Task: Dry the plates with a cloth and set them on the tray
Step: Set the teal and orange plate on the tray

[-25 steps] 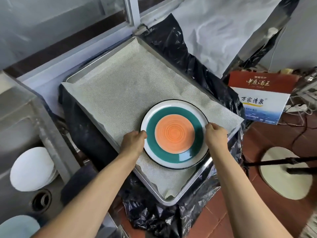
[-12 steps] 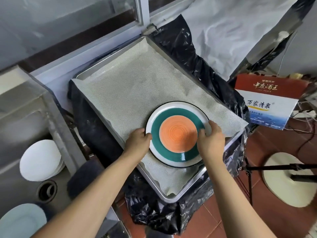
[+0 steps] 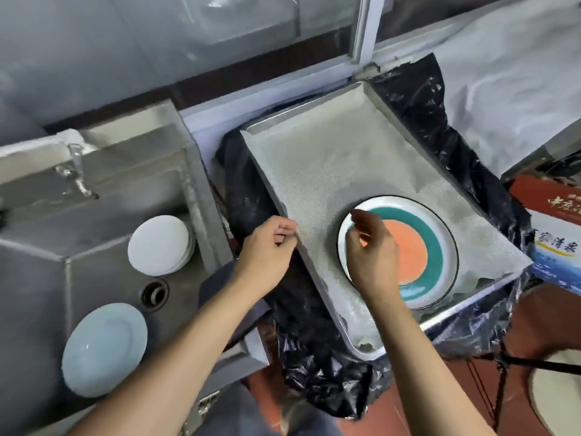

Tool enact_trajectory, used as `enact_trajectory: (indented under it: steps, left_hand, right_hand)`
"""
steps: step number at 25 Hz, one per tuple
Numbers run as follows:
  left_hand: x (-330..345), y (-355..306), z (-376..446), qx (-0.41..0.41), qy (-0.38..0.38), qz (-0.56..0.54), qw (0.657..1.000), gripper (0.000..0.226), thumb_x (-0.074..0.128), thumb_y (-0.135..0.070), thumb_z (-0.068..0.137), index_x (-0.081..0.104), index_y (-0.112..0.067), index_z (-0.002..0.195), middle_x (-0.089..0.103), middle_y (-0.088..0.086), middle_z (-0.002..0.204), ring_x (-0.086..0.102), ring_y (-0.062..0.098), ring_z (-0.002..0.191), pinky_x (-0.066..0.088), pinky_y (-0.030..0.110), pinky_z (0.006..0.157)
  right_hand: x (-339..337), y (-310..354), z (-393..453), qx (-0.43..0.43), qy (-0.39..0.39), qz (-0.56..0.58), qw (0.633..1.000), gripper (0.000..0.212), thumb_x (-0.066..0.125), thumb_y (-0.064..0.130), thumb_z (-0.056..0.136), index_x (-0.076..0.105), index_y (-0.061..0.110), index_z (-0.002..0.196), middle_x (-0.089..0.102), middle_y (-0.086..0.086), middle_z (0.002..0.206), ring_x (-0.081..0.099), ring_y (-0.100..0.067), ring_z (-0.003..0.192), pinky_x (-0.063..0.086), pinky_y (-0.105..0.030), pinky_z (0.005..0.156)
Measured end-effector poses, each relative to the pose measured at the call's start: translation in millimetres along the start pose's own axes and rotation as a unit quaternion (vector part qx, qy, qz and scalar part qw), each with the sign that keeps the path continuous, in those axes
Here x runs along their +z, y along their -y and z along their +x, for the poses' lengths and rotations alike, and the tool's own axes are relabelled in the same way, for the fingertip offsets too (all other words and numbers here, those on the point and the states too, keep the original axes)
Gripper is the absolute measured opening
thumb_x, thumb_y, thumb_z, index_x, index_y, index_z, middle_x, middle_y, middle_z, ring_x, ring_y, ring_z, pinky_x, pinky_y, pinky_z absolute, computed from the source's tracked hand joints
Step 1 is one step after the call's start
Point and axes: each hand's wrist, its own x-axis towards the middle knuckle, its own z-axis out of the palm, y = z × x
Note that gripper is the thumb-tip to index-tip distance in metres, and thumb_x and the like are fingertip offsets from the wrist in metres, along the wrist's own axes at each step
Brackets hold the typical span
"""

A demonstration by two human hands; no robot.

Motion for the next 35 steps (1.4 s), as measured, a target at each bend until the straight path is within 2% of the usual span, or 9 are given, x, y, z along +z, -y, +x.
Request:
enact_trajectory:
  steps: [4,8,12,16,21,25,29,33,35]
  left_hand:
    - [-48,18,-24,-0.015,-0.059,-0.008,0.998,0.027,0.055,-0.009,0.094,0.068,-0.029,0.105,0.069,-0.014,0.106,0.062,-0.001,0.098,0.043,0.005,0.078]
    - [-96,42,-51,-0.042,-0.136,-0.023,0.989,0.027,0.055,-0.002,0.091,0.072,-0.019,0.103,0.073,-0.005,0.105,0.067,0.010,0.098,0.050,0.023,0.089]
    - [-146,78,-80,-0.071,-0.176,-0.050,0.981,0.025,0.055,0.001,0.092,0.071,-0.014,0.104,0.072,-0.004,0.104,0.066,0.010,0.098,0.047,0.013,0.084]
    - [-204,131,-111,-0.095,-0.192,-0.063,0.975,0.023,0.055,-0.005,0.094,0.070,-0.019,0.104,0.071,-0.010,0.104,0.064,0.000,0.096,0.043,0.003,0.077]
    - [-272,208,-142,-0.123,-0.207,-0.063,0.969,0.024,0.057,-0.007,0.094,0.069,-0.027,0.100,0.071,-0.016,0.104,0.065,0.002,0.101,0.049,0.018,0.089]
    - [-320,265,-157,-0.134,-0.206,-0.071,0.967,0.026,0.055,-0.004,0.094,0.067,-0.027,0.099,0.069,-0.018,0.105,0.064,0.004,0.104,0.048,0.020,0.092]
    - [-359,315,-170,-0.153,-0.214,-0.062,0.963,0.028,0.055,-0.003,0.092,0.066,-0.028,0.097,0.069,-0.019,0.105,0.064,0.000,0.102,0.046,0.012,0.086]
    - [-375,361,-173,-0.167,-0.259,-0.091,0.947,0.027,0.053,0.001,0.093,0.068,-0.019,0.104,0.071,-0.011,0.109,0.066,0.005,0.105,0.047,0.014,0.087]
    - [-377,384,-169,-0.188,-0.288,-0.099,0.934,0.027,0.053,0.001,0.093,0.067,-0.017,0.108,0.071,-0.008,0.111,0.066,0.007,0.106,0.045,0.010,0.086]
  right_hand:
    - [42,38,-20,-0.035,0.061,0.015,0.997,0.031,0.056,0.008,0.094,0.069,0.015,0.121,0.074,-0.004,0.115,0.069,-0.023,0.103,0.051,-0.033,0.091]
    - [88,70,-46,-0.068,0.130,0.017,0.989,0.031,0.057,0.008,0.094,0.068,0.017,0.121,0.074,-0.002,0.114,0.068,-0.017,0.100,0.048,-0.025,0.089]
    - [139,100,-83,-0.109,0.200,0.011,0.974,0.031,0.057,0.004,0.093,0.068,0.016,0.120,0.072,0.000,0.112,0.064,-0.007,0.094,0.038,0.000,0.080]
    - [197,126,-130,-0.102,0.252,0.015,0.962,0.030,0.056,0.005,0.096,0.068,0.014,0.122,0.071,0.000,0.113,0.066,-0.010,0.097,0.040,0.001,0.079]
    - [272,147,-193,-0.087,0.278,0.017,0.956,0.029,0.058,0.003,0.095,0.068,0.018,0.117,0.071,0.007,0.106,0.066,0.000,0.089,0.053,-0.020,0.087]
    - [329,155,-238,-0.052,0.297,-0.005,0.953,0.024,0.058,0.017,0.097,0.067,0.030,0.115,0.072,0.011,0.108,0.067,-0.005,0.093,0.048,-0.014,0.080]
    - [373,157,-268,-0.045,0.312,-0.038,0.948,0.025,0.057,0.013,0.096,0.068,0.027,0.114,0.073,0.009,0.111,0.067,-0.010,0.095,0.050,-0.022,0.083]
    - [416,142,-276,-0.038,0.338,-0.060,0.938,0.024,0.056,0.013,0.098,0.068,0.024,0.116,0.072,0.009,0.110,0.064,-0.003,0.091,0.040,0.000,0.074]
    - [439,129,-276,-0.035,0.348,-0.068,0.934,0.026,0.055,0.013,0.098,0.068,0.025,0.117,0.071,0.013,0.106,0.063,0.006,0.088,0.038,0.003,0.073]
